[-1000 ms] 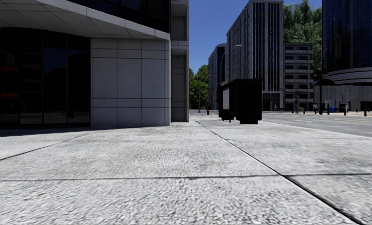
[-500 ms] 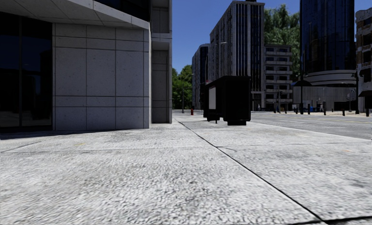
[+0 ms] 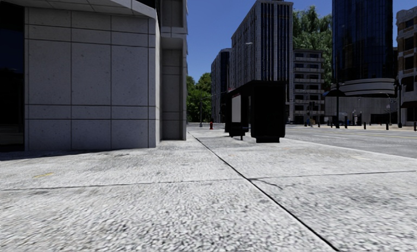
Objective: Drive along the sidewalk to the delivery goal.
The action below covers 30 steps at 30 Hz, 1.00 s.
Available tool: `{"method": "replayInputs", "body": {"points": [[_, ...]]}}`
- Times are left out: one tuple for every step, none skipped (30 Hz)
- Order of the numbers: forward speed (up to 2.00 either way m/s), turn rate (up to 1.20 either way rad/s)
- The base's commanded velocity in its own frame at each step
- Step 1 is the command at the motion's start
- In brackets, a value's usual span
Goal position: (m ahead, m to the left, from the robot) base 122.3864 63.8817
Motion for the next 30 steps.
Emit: {"method": "replayInputs", "body": {"points": [[2.0,0.0],[2.0,0.0],[2.0,0.0],[2.0,0.0],[2.0,0.0],[2.0,0.0],[2.0,0.0],[2.0,0.0],[2.0,0.0],[2.0,0.0],[2.0,0.0],[2.0,0.0],[2.0,0.0],[2.0,0.0],[2.0,0.0],[2.0,0.0],[2.0,0.0],[2.0,0.0],[2.0,0.0],[2.0,0.0],[2.0,0.0],[2.0,0.0],[2.0,0.0],[2.0,0.0],[2.0,0.0],[2.0,0.0],[2.0,0.0],[2.0,0.0],[2.0,0.0],[2.0,0.0]]}}
